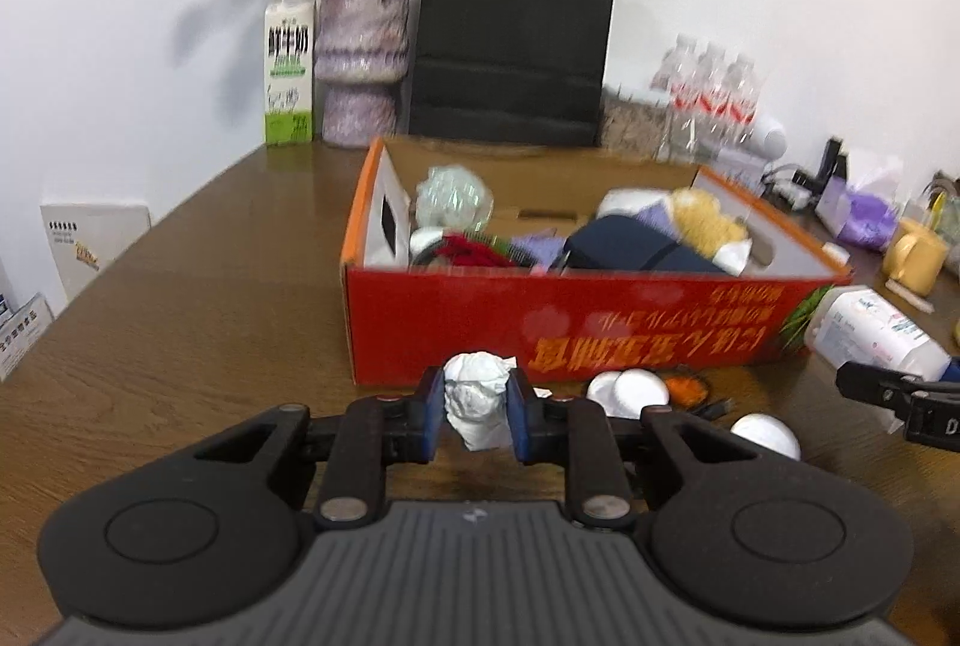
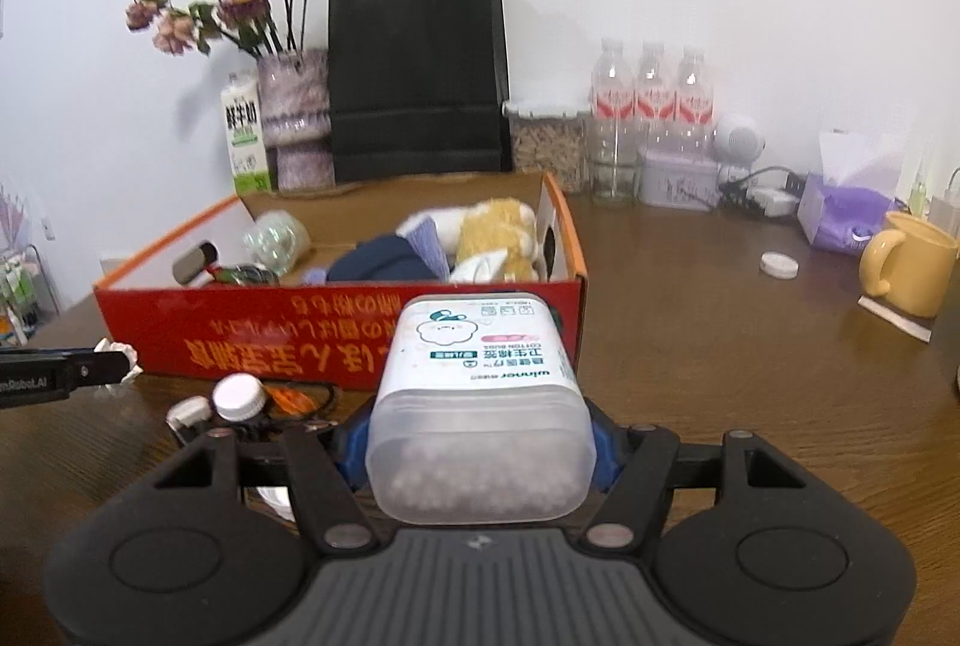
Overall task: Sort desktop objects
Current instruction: 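Lower the swab container and tissue into the box and release both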
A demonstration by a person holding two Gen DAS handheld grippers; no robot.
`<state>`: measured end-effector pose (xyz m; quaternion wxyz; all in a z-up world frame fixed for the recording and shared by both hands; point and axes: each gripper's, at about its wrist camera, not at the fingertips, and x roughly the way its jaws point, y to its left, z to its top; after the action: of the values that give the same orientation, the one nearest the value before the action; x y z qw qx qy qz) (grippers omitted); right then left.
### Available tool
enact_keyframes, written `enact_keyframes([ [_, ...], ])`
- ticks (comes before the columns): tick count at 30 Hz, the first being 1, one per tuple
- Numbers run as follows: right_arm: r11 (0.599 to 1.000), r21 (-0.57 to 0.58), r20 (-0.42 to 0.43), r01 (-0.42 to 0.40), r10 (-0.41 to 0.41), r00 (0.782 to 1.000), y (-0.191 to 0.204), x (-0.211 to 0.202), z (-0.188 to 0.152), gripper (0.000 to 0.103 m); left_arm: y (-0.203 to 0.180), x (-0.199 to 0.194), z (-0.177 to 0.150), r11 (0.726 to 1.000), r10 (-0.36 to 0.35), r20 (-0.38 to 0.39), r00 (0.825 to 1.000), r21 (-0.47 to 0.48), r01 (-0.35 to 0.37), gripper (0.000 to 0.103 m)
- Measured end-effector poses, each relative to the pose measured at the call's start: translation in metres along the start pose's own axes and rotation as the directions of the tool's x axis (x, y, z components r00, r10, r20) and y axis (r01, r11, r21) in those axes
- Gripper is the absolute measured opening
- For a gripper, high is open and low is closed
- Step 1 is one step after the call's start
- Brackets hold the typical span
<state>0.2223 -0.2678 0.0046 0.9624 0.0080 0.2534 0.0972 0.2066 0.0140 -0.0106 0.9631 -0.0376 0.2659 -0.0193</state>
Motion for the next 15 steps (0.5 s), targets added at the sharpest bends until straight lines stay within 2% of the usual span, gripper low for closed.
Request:
enact_keyframes([
  [8, 1.000, -0.012, 0.096, -0.015, 0.016, 0.995, 0.006, -0.017, 0.027, 0.065, -0.007, -0.028, 0.034, 0.999, -0.035, 0.132, 0.991, 0.011, 0.034, 0.022],
  [15, 0.999, -0.032, 0.175, -0.021, 0.026, 0.984, 0.021, -0.003, 0.068, 0.065, -0.022, -0.020, 0.068, 0.999, -0.046, 0.201, 0.979, 0.022, 0.042, 0.022],
])
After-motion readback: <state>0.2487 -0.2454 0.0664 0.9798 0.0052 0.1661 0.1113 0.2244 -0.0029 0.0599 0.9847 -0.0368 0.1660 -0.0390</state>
